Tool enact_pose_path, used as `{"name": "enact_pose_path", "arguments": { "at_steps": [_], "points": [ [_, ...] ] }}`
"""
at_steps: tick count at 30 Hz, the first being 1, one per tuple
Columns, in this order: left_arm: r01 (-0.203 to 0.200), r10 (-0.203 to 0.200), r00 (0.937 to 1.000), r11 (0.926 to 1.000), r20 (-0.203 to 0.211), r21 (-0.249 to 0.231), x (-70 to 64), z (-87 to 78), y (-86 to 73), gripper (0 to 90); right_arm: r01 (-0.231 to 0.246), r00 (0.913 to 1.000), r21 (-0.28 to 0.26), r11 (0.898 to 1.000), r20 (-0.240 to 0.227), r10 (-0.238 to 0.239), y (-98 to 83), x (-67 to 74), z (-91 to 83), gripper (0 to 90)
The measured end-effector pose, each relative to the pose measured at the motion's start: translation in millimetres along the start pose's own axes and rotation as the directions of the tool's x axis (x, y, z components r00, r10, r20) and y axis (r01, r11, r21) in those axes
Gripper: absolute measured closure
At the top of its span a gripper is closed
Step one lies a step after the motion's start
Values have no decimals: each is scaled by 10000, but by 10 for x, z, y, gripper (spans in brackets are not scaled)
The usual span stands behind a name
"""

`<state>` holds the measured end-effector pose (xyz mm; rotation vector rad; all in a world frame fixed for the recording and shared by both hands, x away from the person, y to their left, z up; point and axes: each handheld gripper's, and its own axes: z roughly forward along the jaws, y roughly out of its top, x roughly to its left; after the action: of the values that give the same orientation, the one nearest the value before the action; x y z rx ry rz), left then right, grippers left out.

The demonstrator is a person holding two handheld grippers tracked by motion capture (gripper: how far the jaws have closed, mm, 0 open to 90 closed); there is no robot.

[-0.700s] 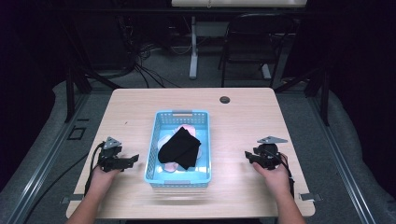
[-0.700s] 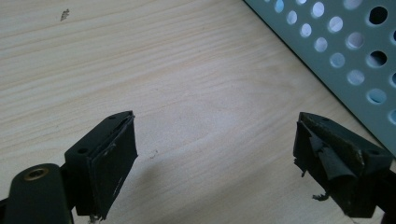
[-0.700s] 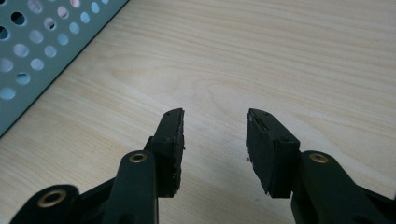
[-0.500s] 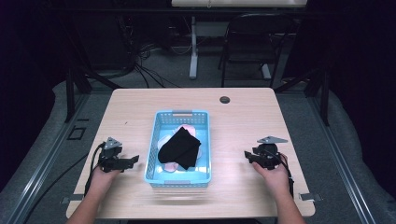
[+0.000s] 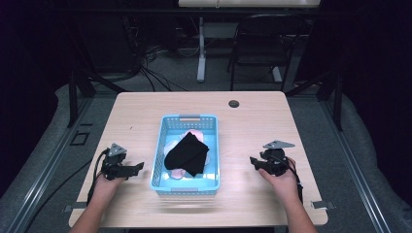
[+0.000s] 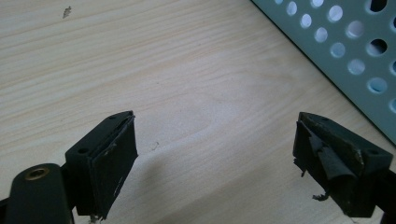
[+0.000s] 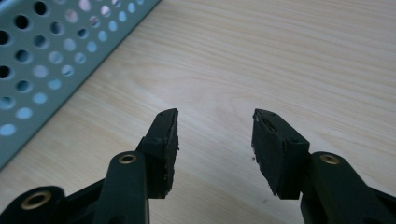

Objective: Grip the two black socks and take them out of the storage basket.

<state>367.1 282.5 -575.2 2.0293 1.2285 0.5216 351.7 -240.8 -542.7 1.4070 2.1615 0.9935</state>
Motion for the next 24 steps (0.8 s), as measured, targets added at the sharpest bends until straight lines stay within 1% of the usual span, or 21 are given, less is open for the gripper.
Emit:
{"name": "enact_pose_path", "arguments": {
  "at_steps": [1, 2, 4, 5, 6, 8, 9, 10, 11, 12, 15, 16, 17, 18, 19, 21, 22, 23, 24],
  "points": [
    [0, 0, 10000, 10000, 0, 0, 0, 0, 0, 137, 27, 9999, 21, 10000, -157, -27, 17, 11, -6, 508],
    [11, -11, 10000, 10000, -12, -8, 3, -1, 1, 137, 27, 9999, 21, 10000, -157, -27, 17, 11, -6, 508],
    [94, -94, 10000, 9999, -16, -53, 11, -1, 2, 137, -2, 9994, -70, 10000, -337, 0, 73, 37, -33, 508],
    [132, -131, 9999, 9998, 16, -134, 19, 0, 7, 138, -98, 9980, 3, 10000, -626, 98, 142, 54, -65, 499],
    [132, -131, 9999, 9998, 16, -134, 19, 0, 7, 139, -98, 9980, 3, 10000, -626, 98, 142, 54, -65, 499],
    [151, -150, 9999, 9997, 48, -174, 25, -6, 11, 139, -337, 9948, -95, 9994, -968, 326, 242, 91, -92, 472],
    [152, -150, 9999, 9997, 79, -214, 16, -3, 11, 140, -117, 9941, -93, 9999, -1083, 107, 328, 120, -119, 471],
    [152, -150, 9999, 9997, 79, -214, 16, -3, 11, 140, -117, 9941, -93, 9999, -1083, 107, 328, 120, -119, 471],
    [94, -91, 9999, 9998, 123, -179, 8, -4, 14, 140, -5, 9901, -36, 10000, -1403, 0, 431, 155, -148, 456],
    [59, -57, 9999, 9999, 150, -128, 5, -7, 17, 140, -6, 9886, -50, 10000, -1505, -2, 479, 177, -159, 450],
    [93, -90, 9999, 9998, 139, -160, -7, -9, 20, 140, 221, 9843, 198, 9996, -1757, -183, 622, 246, -169, 450],
    [93, -90, 9999, 9998, 139, -160, -7, -9, 20, 140, 221, 9843, 198, 9996, -1757, -183, 622, 246, -169, 450],
    [92, -90, 9999, 9999, 115, -145, -7, -8, 22, 140, 322, 9805, 278, 9991, -1947, -262, 703, 291, -163, 459],
    [77, -75, 9999, 9999, 98, -149, -5, -10, 23, 140, 432, 9812, 265, 9987, -1894, -374, 731, 305, -160, 458],
    [77, -75, 9999, 9998, 124, -155, -1, -11, 25, 140, 678, 9820, 186, 9975, -1779, -634, 777, 331, -145, 455],
    [95, -93, 9999, 9998, 121, -147, 2, -11, 27, 140, 747, 9802, 424, 9963, -1869, -656, 849, 375, -125, 453],
    [95, -93, 9999, 9998, 121, -147, 2, -11, 27, 140, 747, 9802, 424, 9963, -1869, -656, 849, 375, -125, 453],
    [77, -76, 9999, 9999, 119, -101, 2, -6, 25, 140, 1040, 9764, 317, 9941, -1933, -960, 917, 422, -105, 453],
    [77, -76, 9999, 9999, 119, -101, 2, -6, 25, 140, 1188, 9744, 327, 9924, -1959, -1102, 953, 450, -98, 454]
  ]
}}
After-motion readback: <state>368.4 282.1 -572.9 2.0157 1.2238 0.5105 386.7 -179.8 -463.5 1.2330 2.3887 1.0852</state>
